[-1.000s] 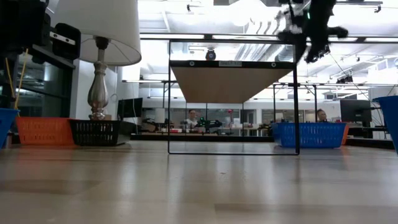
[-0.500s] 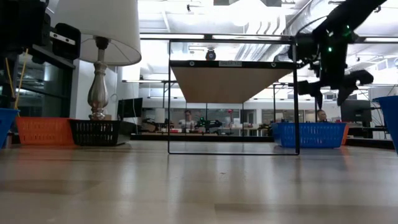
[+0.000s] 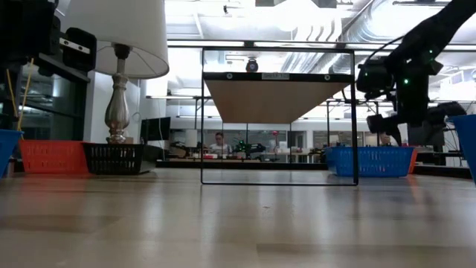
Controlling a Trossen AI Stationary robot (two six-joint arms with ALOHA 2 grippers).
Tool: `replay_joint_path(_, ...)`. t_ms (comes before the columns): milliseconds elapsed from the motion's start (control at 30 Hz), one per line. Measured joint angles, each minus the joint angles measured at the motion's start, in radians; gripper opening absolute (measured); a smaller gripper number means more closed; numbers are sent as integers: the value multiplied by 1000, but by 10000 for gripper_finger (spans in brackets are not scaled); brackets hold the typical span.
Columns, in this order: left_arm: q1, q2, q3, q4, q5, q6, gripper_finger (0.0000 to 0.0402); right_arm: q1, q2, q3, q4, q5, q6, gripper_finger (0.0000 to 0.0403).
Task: Stack baskets on shelf by color
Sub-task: Stack the right orange bin on top of the orange bin on the shelf
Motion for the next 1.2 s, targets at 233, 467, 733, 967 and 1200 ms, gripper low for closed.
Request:
replay_joint_path(233,0,0,0,0,0,0,1,-39,3,-38,128,-25,-59,226)
replay_joint_path(467,0,0,0,0,0,0,1,-85,74,-47,160,-49,-81,211)
replay_joint_path(733,0,0,0,0,0,0,1,-89,155,-47,222,-59,-115,125)
replay_joint_path(967,0,0,0,0,0,0,1,-80,135,-46,195,-46,-133,11)
replay_joint_path(1200,0,0,0,0,0,0,1,-33,-9,-8,90,-19,-147,2)
